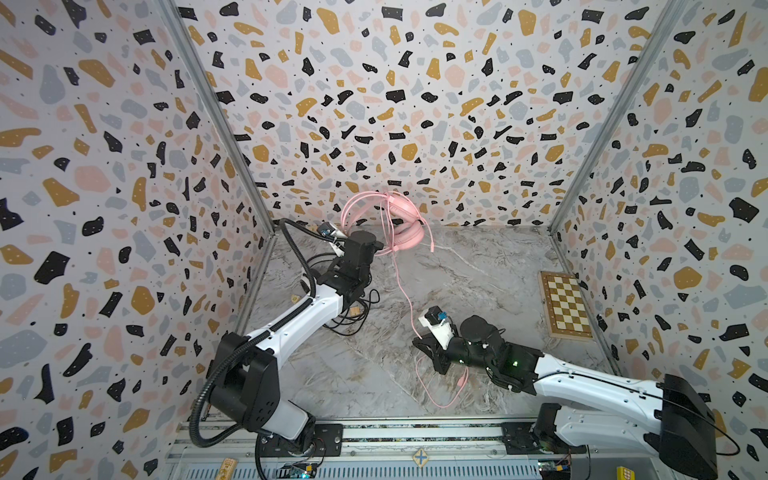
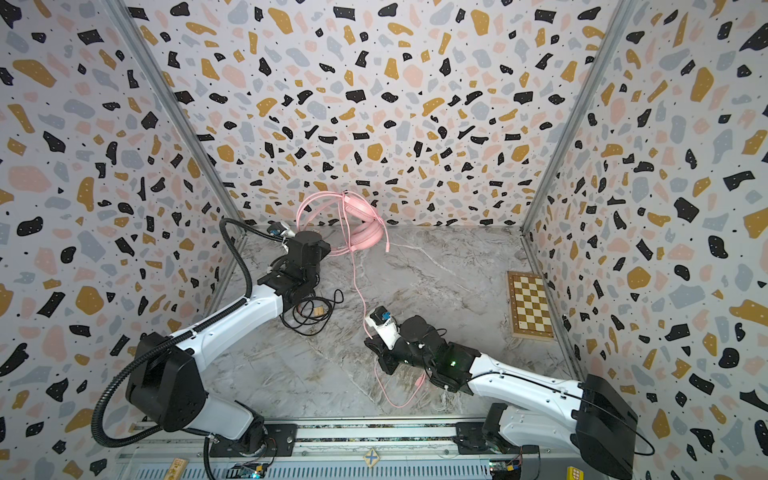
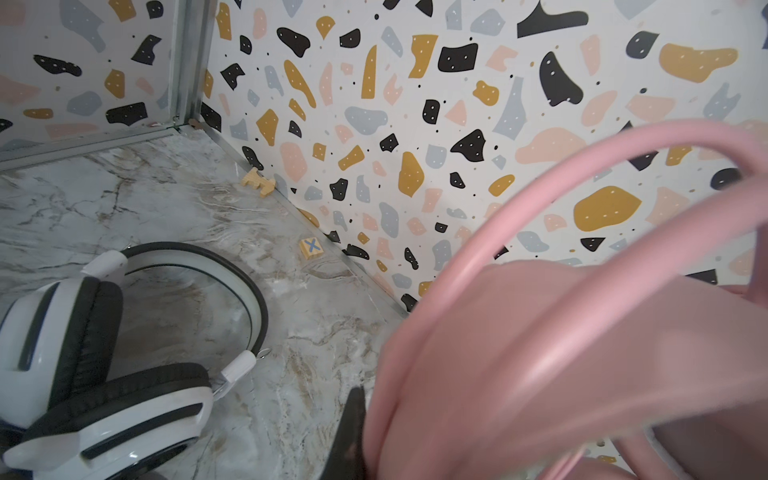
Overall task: Wrap the headphones
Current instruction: 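Grasp the hanging pink cable lower down with the right gripper, then carry the pink cable up and over the held headset with the right gripper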
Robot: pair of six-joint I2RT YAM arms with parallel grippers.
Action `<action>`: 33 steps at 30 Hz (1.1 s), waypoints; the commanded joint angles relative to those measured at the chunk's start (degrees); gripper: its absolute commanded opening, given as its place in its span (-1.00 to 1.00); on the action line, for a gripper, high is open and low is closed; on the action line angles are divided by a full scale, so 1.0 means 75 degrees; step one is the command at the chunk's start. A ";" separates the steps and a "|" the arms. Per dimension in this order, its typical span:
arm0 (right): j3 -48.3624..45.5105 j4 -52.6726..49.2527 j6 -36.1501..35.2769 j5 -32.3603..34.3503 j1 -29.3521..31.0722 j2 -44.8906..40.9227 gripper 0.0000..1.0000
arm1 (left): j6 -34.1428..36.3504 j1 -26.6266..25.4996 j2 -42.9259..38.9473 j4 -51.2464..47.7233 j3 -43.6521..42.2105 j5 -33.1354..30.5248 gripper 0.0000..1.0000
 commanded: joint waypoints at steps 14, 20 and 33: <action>0.2920 -0.1610 -0.2302 0.2995 -0.0044 -0.0612 -0.81 | 0.1131 -0.0221 -0.0250 0.0932 -0.0457 -0.0108 -1.00; 0.2997 -0.1204 -0.2423 0.2278 -0.1269 -0.0779 -0.81 | 0.2122 -0.0222 -0.0774 0.1159 -0.1352 0.0398 -1.00; 0.3577 -0.0398 -0.2440 0.0182 -0.2928 -0.0072 -0.83 | 0.5299 -0.0300 -0.1166 -0.0439 -0.1233 0.3085 -1.00</action>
